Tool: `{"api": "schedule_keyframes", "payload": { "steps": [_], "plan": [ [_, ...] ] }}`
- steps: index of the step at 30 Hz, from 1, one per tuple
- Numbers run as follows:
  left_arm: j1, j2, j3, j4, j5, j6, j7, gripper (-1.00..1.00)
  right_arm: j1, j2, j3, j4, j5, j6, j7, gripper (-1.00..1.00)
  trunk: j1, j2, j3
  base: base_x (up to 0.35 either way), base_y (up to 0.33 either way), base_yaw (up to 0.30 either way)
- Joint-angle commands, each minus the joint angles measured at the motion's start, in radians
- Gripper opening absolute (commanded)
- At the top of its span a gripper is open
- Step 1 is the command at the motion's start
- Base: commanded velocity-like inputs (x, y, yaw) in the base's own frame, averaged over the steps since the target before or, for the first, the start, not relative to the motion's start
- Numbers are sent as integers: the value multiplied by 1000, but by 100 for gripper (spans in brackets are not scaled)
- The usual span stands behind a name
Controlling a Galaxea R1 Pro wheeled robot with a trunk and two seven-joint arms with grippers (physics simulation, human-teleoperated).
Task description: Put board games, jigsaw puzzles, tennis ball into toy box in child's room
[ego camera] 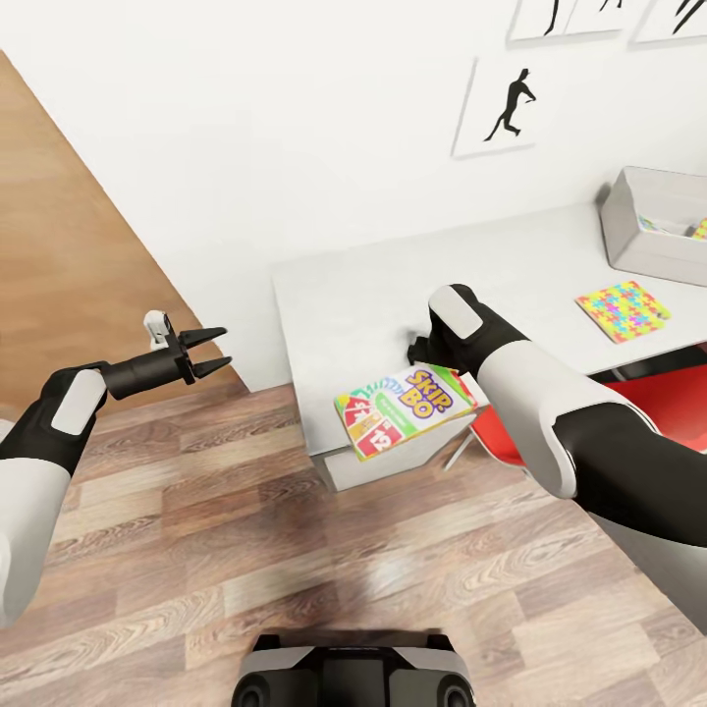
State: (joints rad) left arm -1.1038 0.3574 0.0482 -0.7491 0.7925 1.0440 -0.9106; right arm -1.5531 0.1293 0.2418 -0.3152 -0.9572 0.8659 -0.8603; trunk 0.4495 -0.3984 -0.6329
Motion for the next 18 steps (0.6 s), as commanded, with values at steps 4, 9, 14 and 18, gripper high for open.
{"api": "schedule_keyframes", "payload": {
  "steps": [4, 9, 14, 18],
  "plan": [
    [-1, 0, 1, 0, -4, 3, -5, 100, -1, -1, 8, -1, -11, 4, -7, 100, 1, -2, -1, 0, 92, 0],
    [-1, 0, 1, 1, -3, 3, -5, 100, -1, 0, 8, -1, -11, 4, -7, 100, 1, -2, -1, 0, 87, 0],
    [-1, 0, 1, 1, -4, 3, -5, 100, -1, 1, 8, -1, -11, 4, -7, 100, 1, -2, -1, 0, 118, 0],
    [-1, 0, 1, 1, -4, 3, -5, 100, -1, 0, 8, -1, -11, 4, -7, 100, 1, -2, -1, 0, 37, 0]
  ]
}}
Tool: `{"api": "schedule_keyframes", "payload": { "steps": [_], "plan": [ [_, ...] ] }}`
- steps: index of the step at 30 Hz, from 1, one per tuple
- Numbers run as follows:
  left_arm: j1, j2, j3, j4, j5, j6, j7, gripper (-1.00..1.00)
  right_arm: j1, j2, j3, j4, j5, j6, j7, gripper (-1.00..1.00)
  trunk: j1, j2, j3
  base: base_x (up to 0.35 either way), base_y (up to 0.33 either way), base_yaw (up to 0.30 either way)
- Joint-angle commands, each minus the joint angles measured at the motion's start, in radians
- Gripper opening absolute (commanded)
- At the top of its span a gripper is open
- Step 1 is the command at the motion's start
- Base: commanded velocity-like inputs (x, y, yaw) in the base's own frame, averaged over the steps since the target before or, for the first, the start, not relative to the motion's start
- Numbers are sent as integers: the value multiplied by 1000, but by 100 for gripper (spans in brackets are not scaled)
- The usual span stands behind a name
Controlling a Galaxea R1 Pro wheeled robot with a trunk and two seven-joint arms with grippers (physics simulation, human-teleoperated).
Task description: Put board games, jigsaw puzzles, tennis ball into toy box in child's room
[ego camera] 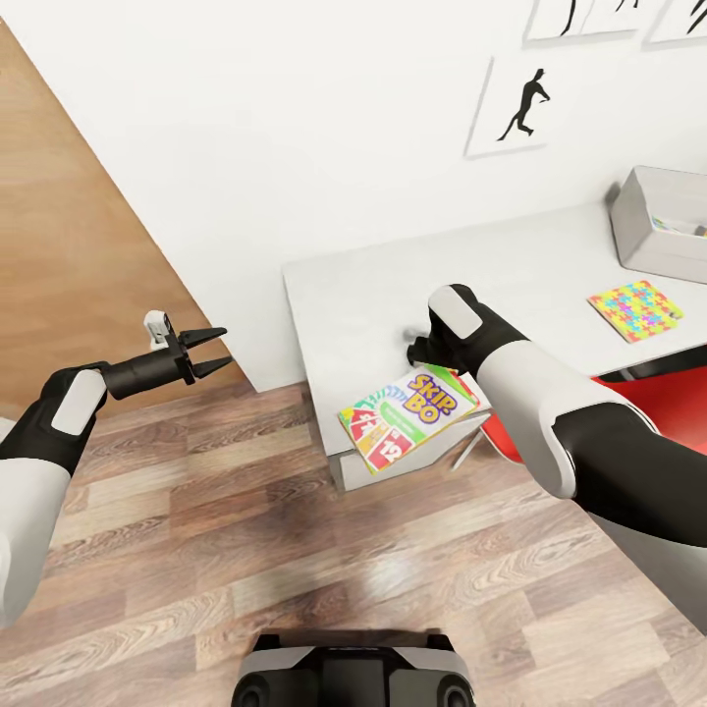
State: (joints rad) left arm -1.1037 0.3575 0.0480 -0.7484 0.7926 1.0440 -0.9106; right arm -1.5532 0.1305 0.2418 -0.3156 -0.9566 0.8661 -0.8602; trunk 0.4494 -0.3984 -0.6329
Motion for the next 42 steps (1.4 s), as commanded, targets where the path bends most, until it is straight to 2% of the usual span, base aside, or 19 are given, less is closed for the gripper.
{"api": "schedule_keyframes", "payload": {
  "steps": [1, 42],
  "plan": [
    [-1, 0, 1, 0, -4, 3, -5, 100, -1, -1, 8, -1, -11, 4, -7, 100, 1, -2, -1, 0, 63, 0],
    [-1, 0, 1, 1, -4, 3, -5, 100, -3, -9, 8, -14, -8, 3, -8, 100, 1, -2, -1, 0, 4, 0]
  ]
}}
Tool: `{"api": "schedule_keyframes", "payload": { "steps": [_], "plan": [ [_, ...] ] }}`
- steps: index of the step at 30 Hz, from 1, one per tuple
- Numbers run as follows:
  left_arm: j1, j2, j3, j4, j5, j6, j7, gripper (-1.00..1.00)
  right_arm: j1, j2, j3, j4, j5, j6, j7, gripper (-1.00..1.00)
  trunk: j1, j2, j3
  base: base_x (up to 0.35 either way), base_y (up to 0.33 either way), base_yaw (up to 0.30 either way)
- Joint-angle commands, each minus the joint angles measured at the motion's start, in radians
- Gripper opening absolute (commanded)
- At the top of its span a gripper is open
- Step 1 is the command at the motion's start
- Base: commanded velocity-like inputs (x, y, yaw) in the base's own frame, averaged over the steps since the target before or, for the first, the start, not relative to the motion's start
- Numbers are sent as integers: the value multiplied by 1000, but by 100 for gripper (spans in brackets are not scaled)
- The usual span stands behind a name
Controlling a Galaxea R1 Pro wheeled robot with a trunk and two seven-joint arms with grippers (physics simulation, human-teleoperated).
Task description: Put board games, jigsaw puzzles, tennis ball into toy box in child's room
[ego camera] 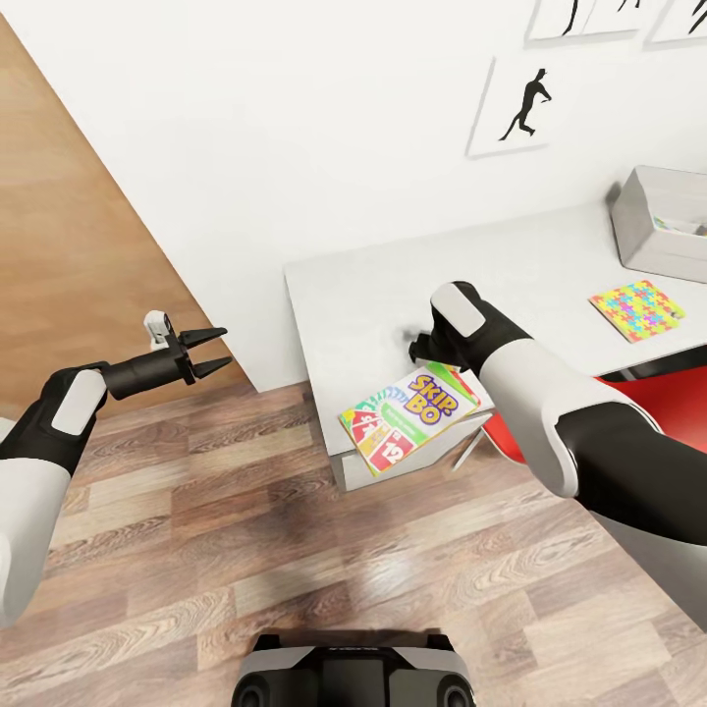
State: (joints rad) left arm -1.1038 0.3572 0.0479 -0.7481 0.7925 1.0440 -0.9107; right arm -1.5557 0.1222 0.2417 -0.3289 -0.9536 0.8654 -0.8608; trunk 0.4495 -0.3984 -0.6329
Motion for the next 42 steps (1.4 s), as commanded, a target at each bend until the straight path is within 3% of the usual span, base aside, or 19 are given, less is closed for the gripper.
{"api": "schedule_keyframes", "payload": {
  "steps": [1, 16, 28, 42],
  "plan": [
    [-1, 0, 1, 0, -4, 3, -5, 100, -1, -1, 9, -1, -10, 4, -7, 100, 1, -2, -1, 0, 0, 0],
    [-1, -1, 1, 0, -4, 3, -5, 100, -5, -2, 9, -7, -10, -2, -8, 100, 1, -2, -1, 0, 0, 0],
    [-1, 0, 1, 0, -4, 3, -5, 100, -2, -4, 10, -109, -8, -4, -13, 100, 1, -2, -1, 0, 0, 0],
    [-1, 0, 1, 1, -4, 3, -5, 100, 0, -4, 10, -133, -8, -9, -13, 100, 1, -2, -1, 0, 0, 0]
  ]
}}
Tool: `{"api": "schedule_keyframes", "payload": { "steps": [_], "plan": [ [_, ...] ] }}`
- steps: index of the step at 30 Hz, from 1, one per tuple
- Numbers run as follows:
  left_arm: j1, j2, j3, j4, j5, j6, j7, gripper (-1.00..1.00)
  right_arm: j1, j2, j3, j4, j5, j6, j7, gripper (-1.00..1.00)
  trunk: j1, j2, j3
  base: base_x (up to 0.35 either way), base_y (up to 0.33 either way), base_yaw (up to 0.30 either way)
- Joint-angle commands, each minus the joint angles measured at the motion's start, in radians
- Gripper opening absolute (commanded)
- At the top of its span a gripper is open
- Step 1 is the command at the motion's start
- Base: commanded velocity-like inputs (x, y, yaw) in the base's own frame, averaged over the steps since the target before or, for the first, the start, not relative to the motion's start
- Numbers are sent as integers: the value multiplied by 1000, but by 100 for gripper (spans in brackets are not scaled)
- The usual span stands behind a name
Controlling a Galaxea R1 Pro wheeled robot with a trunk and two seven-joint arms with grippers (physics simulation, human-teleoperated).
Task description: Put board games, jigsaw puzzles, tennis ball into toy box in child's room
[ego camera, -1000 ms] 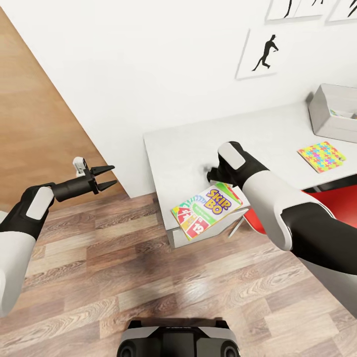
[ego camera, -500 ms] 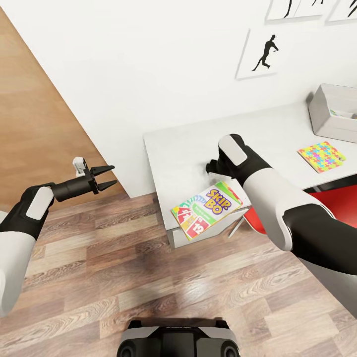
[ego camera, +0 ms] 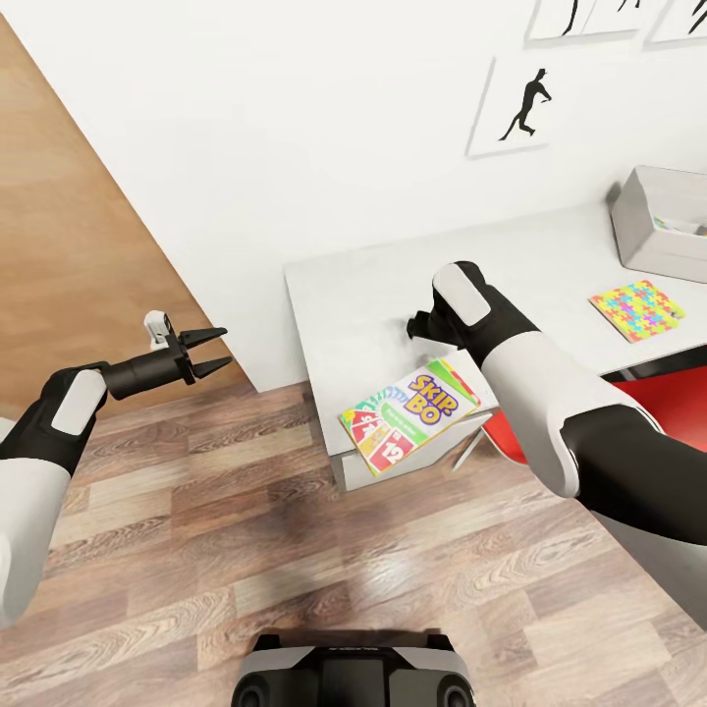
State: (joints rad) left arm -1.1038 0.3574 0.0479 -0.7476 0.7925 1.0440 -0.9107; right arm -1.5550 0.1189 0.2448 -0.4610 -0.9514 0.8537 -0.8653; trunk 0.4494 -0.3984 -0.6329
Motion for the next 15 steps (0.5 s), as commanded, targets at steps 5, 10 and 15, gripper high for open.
{"api": "schedule_keyframes", "payload": {
  "steps": [5, 10, 15],
  "plan": [
    [-1, 0, 1, 0, -4, 3, -5, 100, 0, -1, 7, -9, -10, 1, -9, 100, 1, -2, -1, 0, 0, 0],
    [-1, 0, 1, 0, -4, 3, -5, 100, 2, -2, 8, -67, -10, -2, -12, 100, 1, -2, -1, 0, 0, 0],
    [0, 1, 2, 0, -3, 3, -5, 100, 15, -4, 8, -201, -9, 2, -18, 100, 1, -2, -1, 0, 0, 0]
  ]
}}
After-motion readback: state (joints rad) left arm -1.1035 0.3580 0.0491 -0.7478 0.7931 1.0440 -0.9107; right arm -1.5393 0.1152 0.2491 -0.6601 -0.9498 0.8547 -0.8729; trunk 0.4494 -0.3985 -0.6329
